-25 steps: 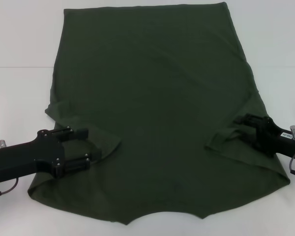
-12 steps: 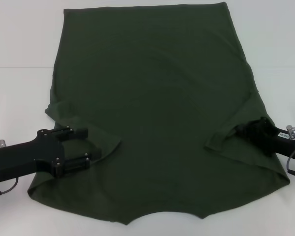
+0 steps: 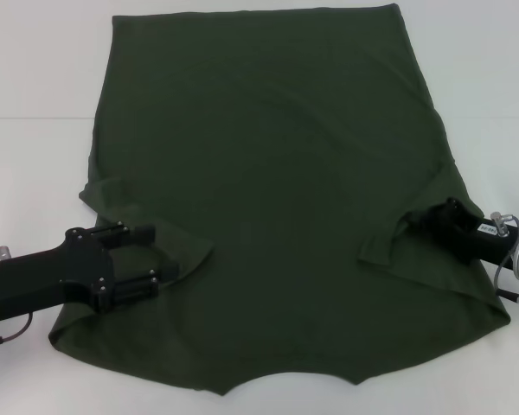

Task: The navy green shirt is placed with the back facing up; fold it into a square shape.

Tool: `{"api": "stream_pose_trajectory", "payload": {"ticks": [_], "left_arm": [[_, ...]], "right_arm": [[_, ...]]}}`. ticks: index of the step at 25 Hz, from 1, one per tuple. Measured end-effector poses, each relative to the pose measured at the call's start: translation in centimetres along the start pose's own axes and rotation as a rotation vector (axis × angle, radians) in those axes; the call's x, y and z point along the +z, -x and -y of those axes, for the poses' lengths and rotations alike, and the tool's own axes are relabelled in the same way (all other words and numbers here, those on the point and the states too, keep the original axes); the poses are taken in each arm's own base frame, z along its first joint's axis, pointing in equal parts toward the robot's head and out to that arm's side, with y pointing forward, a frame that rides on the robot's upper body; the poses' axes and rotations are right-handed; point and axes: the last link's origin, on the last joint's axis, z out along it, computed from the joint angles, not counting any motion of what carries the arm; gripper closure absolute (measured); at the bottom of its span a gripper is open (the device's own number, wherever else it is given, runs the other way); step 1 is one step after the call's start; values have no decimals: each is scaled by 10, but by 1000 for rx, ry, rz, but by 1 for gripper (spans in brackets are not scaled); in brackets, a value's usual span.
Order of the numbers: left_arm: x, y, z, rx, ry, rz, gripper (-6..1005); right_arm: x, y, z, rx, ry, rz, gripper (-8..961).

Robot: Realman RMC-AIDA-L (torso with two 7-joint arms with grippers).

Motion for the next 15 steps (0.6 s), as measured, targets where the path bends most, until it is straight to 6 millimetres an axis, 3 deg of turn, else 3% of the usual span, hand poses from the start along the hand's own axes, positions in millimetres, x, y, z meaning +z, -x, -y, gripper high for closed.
{"api": "stream_pose_trajectory", "payload": {"ticks": [15], "left_arm": [[-1, 1, -1, -9, -1, -3, 300]], "right_arm": [[27, 3, -37, -158, 10, -35, 915]]}}
